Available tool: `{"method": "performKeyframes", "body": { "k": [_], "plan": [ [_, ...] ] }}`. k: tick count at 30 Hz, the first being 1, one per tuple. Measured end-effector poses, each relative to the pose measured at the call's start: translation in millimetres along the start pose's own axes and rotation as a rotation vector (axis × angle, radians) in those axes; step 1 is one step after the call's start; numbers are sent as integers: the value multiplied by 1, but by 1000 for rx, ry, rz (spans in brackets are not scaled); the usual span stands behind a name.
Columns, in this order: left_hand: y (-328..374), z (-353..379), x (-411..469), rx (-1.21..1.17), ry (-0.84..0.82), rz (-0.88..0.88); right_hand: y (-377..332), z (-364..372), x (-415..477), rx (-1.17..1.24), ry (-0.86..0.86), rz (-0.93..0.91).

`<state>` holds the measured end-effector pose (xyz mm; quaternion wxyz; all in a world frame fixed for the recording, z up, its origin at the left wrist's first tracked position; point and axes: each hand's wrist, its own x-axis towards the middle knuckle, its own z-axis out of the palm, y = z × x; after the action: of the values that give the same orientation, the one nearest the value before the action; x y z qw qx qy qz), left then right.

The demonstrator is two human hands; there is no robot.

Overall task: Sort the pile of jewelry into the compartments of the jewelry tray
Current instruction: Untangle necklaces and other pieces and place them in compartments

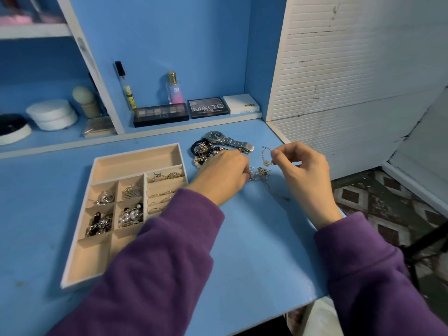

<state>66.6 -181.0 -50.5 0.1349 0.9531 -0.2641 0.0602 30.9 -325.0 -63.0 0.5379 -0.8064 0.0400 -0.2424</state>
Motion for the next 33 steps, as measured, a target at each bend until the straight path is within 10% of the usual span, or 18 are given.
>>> {"method": "performKeyframes", "body": {
  "k": [23,33],
  "plan": [
    [-31,-57,-65,-670,156,-280,-27,21,-17,294,-227,38],
    [-83,-100,-169,-388,24,-401,-72,87,-59,283,-640,-197]
  ]
}}
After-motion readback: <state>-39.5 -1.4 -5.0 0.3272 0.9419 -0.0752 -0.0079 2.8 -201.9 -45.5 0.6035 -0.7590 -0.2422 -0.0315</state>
